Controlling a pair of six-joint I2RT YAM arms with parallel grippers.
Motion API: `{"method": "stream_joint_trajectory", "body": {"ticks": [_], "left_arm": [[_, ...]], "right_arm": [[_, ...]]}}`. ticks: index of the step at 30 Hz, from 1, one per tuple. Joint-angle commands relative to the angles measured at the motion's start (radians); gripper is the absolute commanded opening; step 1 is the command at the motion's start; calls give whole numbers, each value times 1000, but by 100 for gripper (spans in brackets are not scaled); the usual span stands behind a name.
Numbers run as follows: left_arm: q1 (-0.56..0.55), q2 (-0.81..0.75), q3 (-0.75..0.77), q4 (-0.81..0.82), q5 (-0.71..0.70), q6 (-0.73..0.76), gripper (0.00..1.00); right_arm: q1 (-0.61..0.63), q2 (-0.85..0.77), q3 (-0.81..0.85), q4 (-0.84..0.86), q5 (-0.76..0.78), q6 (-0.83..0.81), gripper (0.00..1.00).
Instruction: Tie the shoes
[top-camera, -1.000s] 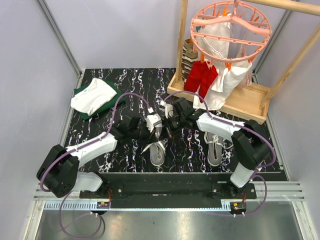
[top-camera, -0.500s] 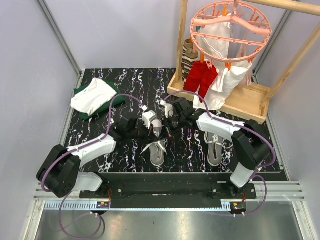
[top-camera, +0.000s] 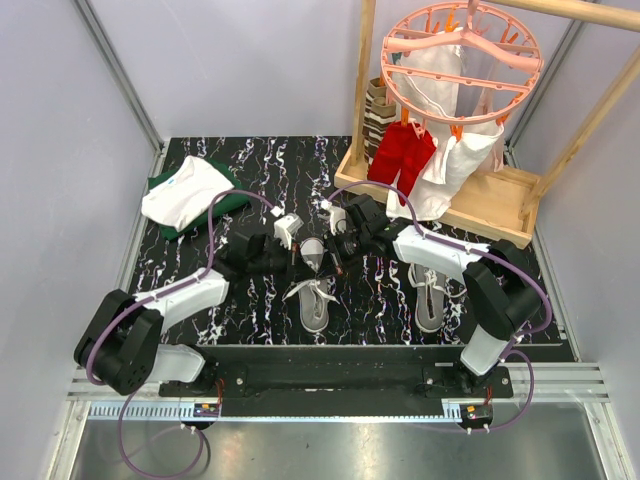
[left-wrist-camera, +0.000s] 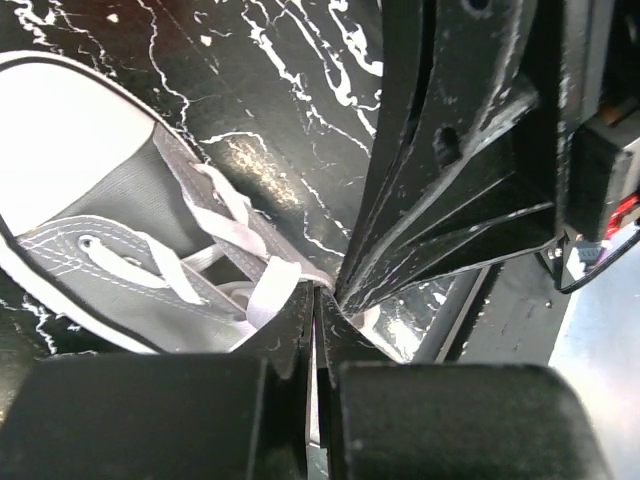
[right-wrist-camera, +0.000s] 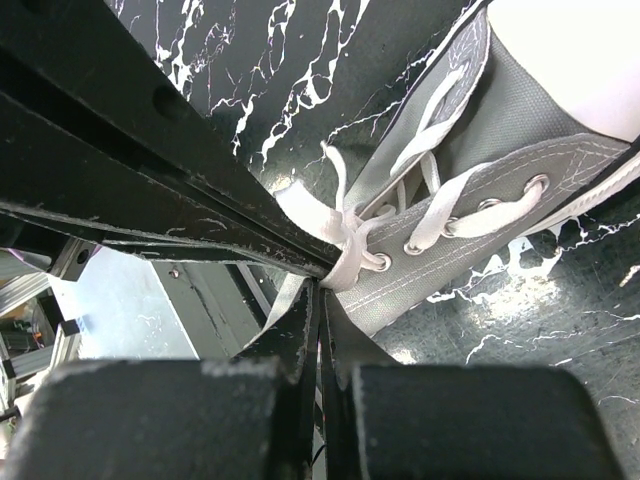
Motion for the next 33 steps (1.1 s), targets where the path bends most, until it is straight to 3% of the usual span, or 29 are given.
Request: {"method": "stream_joint_trajectory", "body": {"ticks": [1, 13, 23, 33], "left_arm": [[0, 11, -5, 83, 59, -60, 0], [2, 49, -22, 136, 92, -191, 0], [2, 78, -14, 93, 55, -194, 0], [3, 123, -6, 172, 150, -197, 0]], "right_arm": [[4, -24, 1, 39, -14, 11, 0], [3, -26, 1, 40, -7, 14, 0], [4, -23, 15, 43, -14, 19, 0], [4, -10, 16, 49, -39, 25, 0]]}}
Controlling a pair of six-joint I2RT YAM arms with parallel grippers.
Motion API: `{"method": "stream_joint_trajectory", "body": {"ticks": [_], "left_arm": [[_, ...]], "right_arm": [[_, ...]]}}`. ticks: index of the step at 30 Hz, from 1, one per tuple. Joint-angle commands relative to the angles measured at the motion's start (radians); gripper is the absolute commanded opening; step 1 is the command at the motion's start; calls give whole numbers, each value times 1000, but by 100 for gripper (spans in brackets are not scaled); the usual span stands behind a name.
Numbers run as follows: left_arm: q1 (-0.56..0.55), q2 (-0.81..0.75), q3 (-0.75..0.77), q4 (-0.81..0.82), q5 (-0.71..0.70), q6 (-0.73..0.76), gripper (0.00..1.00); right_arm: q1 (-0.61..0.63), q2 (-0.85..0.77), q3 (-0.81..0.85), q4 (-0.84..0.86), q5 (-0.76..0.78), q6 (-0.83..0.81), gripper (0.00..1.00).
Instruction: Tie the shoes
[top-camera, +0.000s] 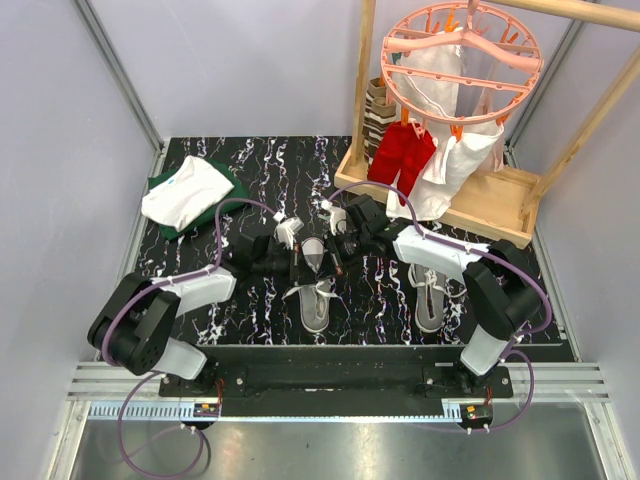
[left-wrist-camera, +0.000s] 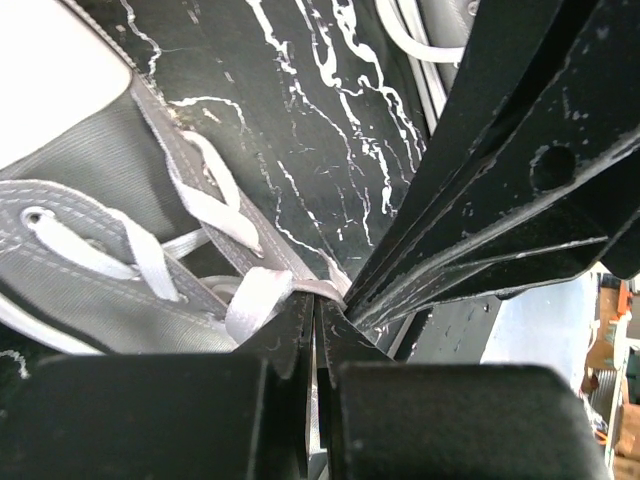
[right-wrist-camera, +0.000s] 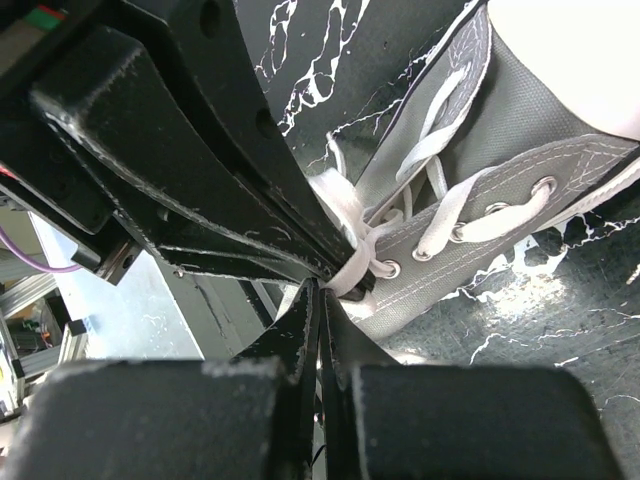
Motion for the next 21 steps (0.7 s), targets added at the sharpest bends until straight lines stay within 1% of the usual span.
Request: {"method": "stream_joint_trajectory", "body": {"ticks": [1, 3, 4, 6, 7, 9, 10, 11, 13, 14, 17, 21], "left_arm": [[0, 16, 4, 119, 83, -19, 0], [4, 22, -5, 146, 121, -31, 0], [9, 30, -10, 194, 141, -40, 0], [14, 40, -21, 242, 199, -66, 0], [17, 48, -24, 279, 209, -78, 0], [21, 62, -27, 291, 221, -91, 0], [32, 77, -24, 288, 223, -94, 0], [41, 83, -25, 296, 224, -101, 0], [59, 97, -28, 302, 224, -112, 0], [63, 99, -33, 307, 226, -115, 0], [70, 103, -39, 313, 221, -121, 0], [72, 102, -39, 304, 220, -117, 0]], "right_arm": [[4, -10, 17, 49, -39, 14, 1], [4, -13, 14, 49, -39, 11, 1], [4, -15, 10, 49, -35, 9, 1], [4, -16, 6, 49, -33, 8, 2], [4, -16, 3, 46, -33, 6, 5], [3, -18, 3, 43, -32, 1, 9], [3, -23, 5, 37, -27, 0, 17], [3, -27, 6, 32, -24, -6, 20], [-2, -44, 11, 20, -18, -22, 24], [-8, -52, 13, 7, -16, -23, 28], [-23, -78, 16, -11, -24, -26, 32], [-59, -119, 0, -22, -58, 0, 33]]}}
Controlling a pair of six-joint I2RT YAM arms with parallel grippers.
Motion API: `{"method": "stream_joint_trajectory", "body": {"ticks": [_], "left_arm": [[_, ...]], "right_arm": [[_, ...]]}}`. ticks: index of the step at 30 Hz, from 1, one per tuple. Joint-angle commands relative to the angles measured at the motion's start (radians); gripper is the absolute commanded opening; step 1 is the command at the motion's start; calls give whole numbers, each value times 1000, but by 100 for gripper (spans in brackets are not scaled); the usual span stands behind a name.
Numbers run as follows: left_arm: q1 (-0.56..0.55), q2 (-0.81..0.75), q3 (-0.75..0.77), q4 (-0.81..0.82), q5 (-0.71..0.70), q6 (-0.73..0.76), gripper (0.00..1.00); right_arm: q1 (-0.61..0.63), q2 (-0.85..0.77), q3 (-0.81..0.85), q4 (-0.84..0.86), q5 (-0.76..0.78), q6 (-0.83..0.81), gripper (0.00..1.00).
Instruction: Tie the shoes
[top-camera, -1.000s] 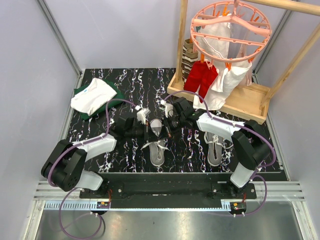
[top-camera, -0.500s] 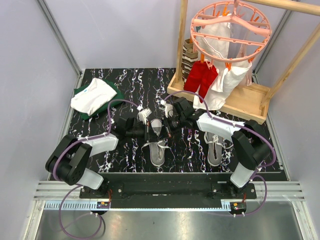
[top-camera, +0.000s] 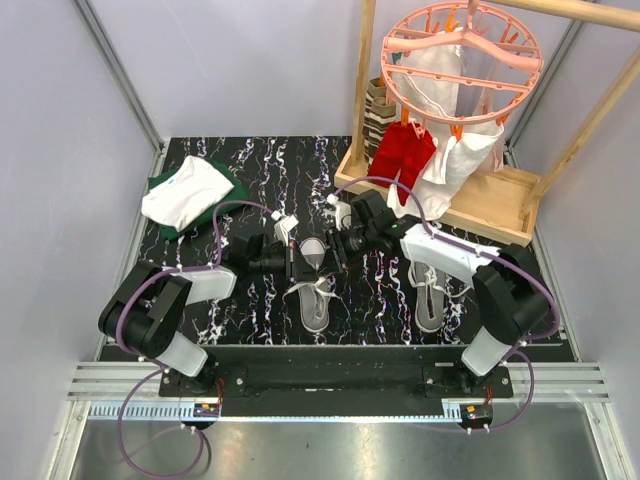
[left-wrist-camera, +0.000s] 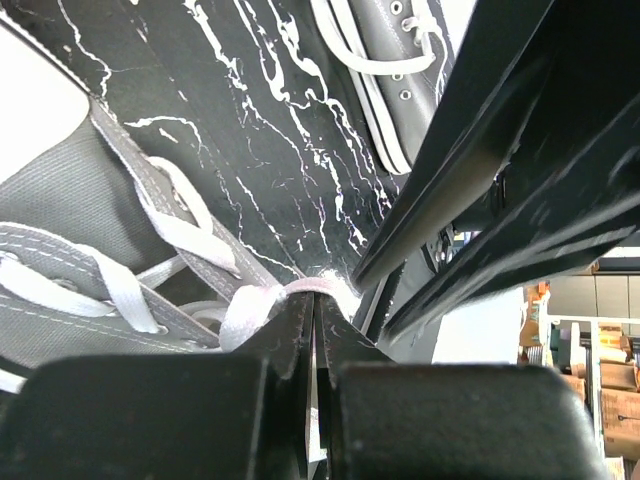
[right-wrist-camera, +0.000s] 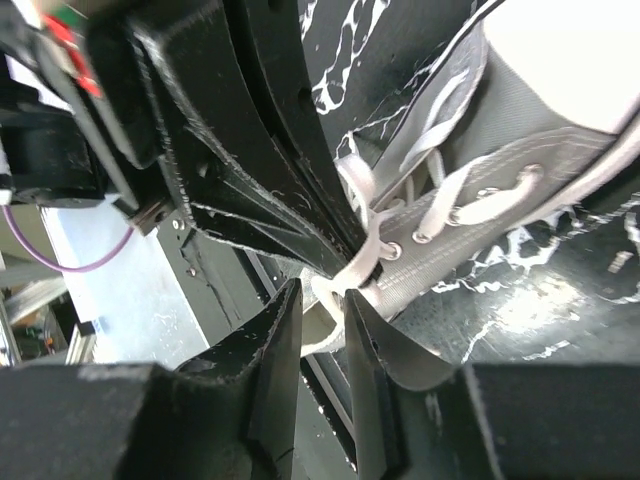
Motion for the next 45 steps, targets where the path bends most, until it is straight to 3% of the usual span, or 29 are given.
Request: {"method": "stream_joint_trajectory", "body": {"ticks": [1, 9, 45], "left_arm": [[5, 1, -2, 67, 40, -5, 0], [5, -2, -3, 60, 31, -3, 0], [5, -2, 8, 43, 45, 15, 0]], "right_arm": [[-40, -89, -10, -4, -42, 8, 33], [-65, -40, -64, -2, -59, 30, 24], [-65, 98, -6, 114, -179, 93, 35]]}}
